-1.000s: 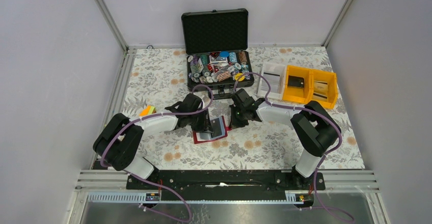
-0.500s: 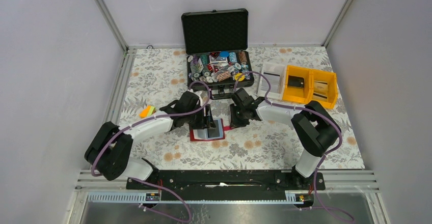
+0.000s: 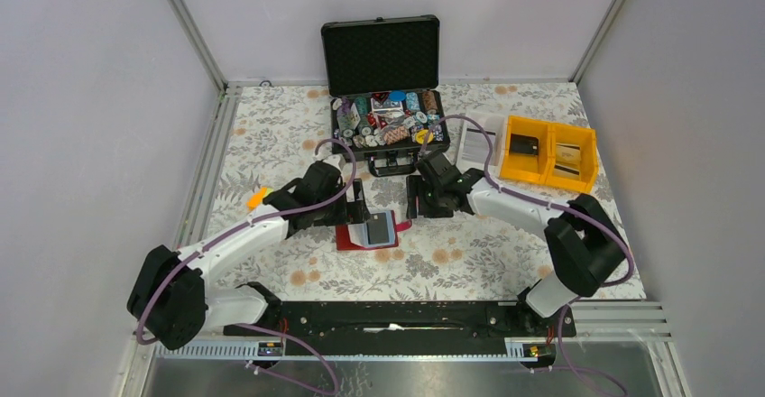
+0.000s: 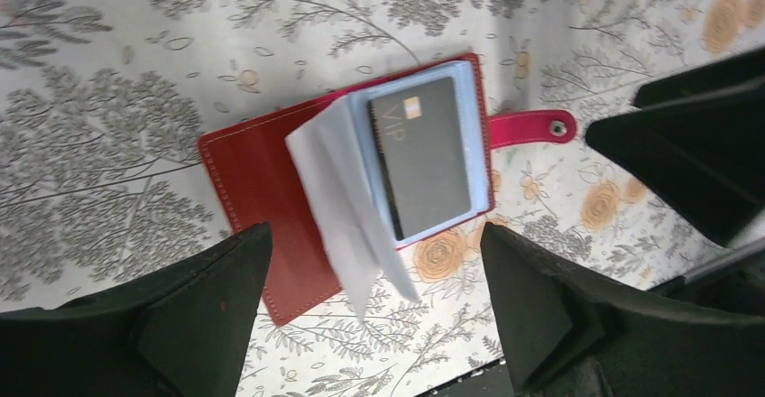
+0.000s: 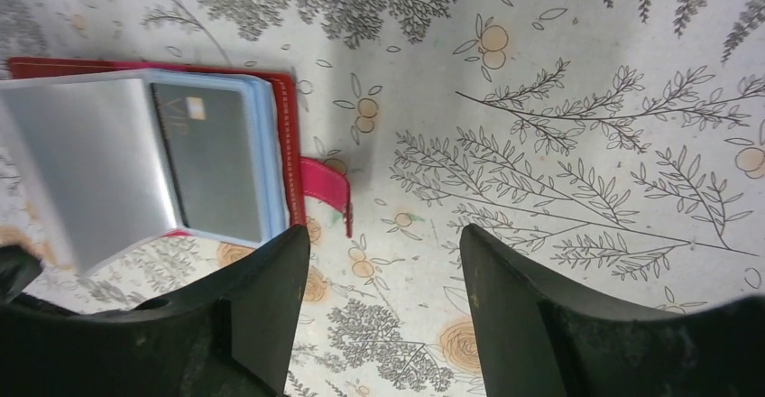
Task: Put the credit cards into the card holder
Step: Insert the credit card into the card holder.
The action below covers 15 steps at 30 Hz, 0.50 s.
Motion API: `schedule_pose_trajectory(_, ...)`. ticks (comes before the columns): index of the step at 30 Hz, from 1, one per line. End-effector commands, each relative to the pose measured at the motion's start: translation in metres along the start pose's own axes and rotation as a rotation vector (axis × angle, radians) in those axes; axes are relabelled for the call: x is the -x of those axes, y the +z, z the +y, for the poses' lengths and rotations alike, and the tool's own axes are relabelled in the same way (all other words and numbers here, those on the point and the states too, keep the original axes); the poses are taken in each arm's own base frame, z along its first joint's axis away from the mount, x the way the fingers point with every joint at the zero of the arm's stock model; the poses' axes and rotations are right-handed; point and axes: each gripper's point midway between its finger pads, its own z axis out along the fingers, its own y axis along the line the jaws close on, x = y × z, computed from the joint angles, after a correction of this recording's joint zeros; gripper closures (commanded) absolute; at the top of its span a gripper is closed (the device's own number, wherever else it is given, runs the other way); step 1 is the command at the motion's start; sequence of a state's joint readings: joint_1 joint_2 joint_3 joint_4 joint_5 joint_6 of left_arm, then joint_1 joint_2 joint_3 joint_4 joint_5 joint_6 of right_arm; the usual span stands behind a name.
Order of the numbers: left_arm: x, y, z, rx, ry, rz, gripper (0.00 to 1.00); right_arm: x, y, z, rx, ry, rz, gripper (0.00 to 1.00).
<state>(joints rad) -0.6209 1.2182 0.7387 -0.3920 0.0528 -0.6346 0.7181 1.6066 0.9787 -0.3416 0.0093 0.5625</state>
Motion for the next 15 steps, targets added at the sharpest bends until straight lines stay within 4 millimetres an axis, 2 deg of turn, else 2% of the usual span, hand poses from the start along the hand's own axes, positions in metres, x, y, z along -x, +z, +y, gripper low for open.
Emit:
schedule_pose_trajectory(1,0.011,-0.007,0.020,0.092,-0.009,-0.059,0.09,0.025,-0.027,0.020,0.068,-0.022,-0.104,0.30)
schedule_pose_trajectory(6,-0.001,0.000,0.031,0.095,-0.055,-0.027,0.07,0.022,-0.028,0.048,0.191,-0.028,-0.106,0.36)
schedule_pose_trajectory(12,-0.009,0.009,0.025,0.000,-0.125,-0.001,0.07,0.006,-0.014,0.081,0.304,-0.035,-0.050,0.50)
schedule_pose_trajectory(15,-0.010,0.012,0.024,-0.021,-0.141,-0.003,0.07,0.000,-0.006,0.088,0.325,-0.035,-0.026,0.55)
